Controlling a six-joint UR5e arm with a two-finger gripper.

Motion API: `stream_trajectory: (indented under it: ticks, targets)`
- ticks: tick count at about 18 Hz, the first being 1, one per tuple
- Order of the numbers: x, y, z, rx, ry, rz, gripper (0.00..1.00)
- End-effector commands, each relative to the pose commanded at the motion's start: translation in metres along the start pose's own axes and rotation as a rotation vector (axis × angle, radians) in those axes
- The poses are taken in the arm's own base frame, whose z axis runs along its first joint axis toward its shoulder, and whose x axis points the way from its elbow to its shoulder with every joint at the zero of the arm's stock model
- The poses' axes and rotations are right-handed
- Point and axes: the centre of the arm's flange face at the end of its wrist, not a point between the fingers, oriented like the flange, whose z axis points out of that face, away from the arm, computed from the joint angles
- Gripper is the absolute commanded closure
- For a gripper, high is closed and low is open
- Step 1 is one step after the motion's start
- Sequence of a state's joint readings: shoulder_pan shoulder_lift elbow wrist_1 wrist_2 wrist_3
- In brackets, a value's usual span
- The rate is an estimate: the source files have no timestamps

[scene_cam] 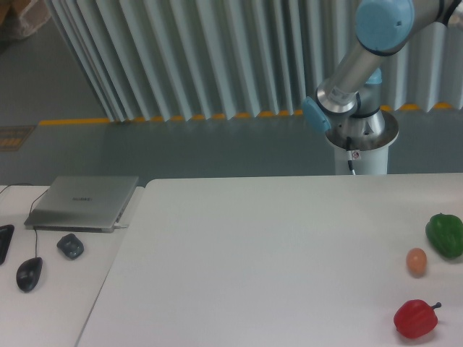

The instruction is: Place the triangular bread on the table

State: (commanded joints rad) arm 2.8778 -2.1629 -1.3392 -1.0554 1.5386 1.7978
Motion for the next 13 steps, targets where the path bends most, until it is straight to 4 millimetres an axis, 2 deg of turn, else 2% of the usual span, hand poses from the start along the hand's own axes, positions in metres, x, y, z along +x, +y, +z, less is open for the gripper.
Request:
stream_trajectory:
  ticks: [1, 6, 10, 13]
  targets:
    - [0.000, 0.000, 0.002, 0.001, 0.003, 0.000, 0.10]
    - [-0.003, 0.002, -0.003, -0.005, -0.007, 0.002, 1.00]
    - [-0.003, 0.003, -0.013, -0.028, -0.014, 0.011, 1.00]
    - [-0.001, -0.005, -0.041, -0.013, -0.047, 0.008, 1.00]
